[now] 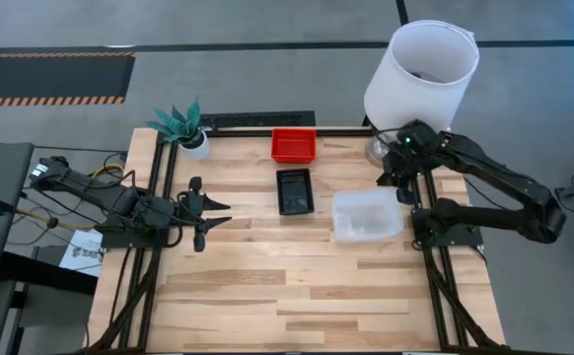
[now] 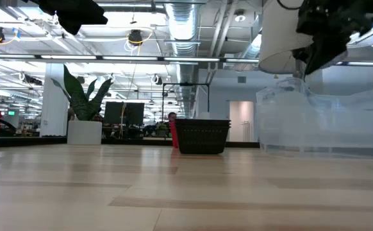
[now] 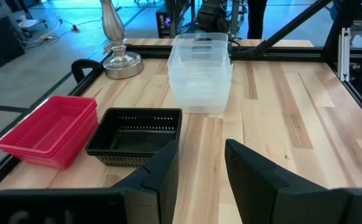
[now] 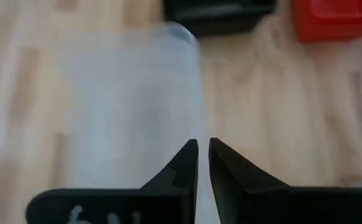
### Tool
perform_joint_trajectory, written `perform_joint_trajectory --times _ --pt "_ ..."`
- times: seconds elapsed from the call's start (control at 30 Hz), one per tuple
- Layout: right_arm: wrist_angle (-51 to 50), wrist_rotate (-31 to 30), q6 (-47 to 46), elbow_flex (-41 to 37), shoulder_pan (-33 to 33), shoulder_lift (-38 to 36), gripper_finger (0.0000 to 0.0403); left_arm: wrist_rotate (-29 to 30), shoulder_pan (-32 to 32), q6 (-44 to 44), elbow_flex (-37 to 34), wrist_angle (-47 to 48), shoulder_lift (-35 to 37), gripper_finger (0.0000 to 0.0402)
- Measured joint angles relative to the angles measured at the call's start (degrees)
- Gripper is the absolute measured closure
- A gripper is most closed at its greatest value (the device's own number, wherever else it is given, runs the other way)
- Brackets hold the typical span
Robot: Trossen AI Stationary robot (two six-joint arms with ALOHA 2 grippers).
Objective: Stack baskets by color
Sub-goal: Adjust the transparent bins
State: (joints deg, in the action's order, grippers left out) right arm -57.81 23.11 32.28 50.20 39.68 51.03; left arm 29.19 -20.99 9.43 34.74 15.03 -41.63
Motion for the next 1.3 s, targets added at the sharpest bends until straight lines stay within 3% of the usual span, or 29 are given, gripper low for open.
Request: perform_joint_trajectory --times 0.13,0.27,0.37,0.5,0.67,0.77,1.0,1.3 --pt "0.49 1.6 -10.68 0.17 -8.38 -1.11 0.0347 -0.06 0.0 0.02 0.0 0.04 -0.02 0.0283" --pt "5.75 -1.32 -21.18 -2.68 -23.66 -1.06 0.0372 -0.5 0.0 -0.19 0.0 0.08 -0.01 0.0283" --pt "12.98 -6.69 -28.67 -5.91 -35.79 -0.99 0.0395 -0.65 0.0 -1.15 0.0 0.68 -0.01 0.0283" --pt "20.62 -17.34 -38.09 -9.16 -49.85 1.39 0.0392 -1.02 0.0 -2.6 0.0 1.12 0.0 0.0283" --pt "31.07 -25.07 -45.9 -10.8 -60.68 8.49 0.0398 -1.93 -0.02 -4.67 0.0 1.03 -0.01 0.0283" --pt "36.77 -29.43 -48.58 -10.76 -61.99 14.51 0.0399 -1.92 -0.02 -6.22 0.0 0.64 -0.02 0.0283" --pt "40.4 -29.61 -51.42 -9.46 -59.21 25.7 0.04 -1.93 -0.01 -5.83 0.0 0.72 -0.02 0.0283" --pt "32.68 -32.02 -50.87 -9.12 -55.16 26.36 0.0401 -3.43 -0.02 -5.27 0.0 1.11 -0.02 0.0283"
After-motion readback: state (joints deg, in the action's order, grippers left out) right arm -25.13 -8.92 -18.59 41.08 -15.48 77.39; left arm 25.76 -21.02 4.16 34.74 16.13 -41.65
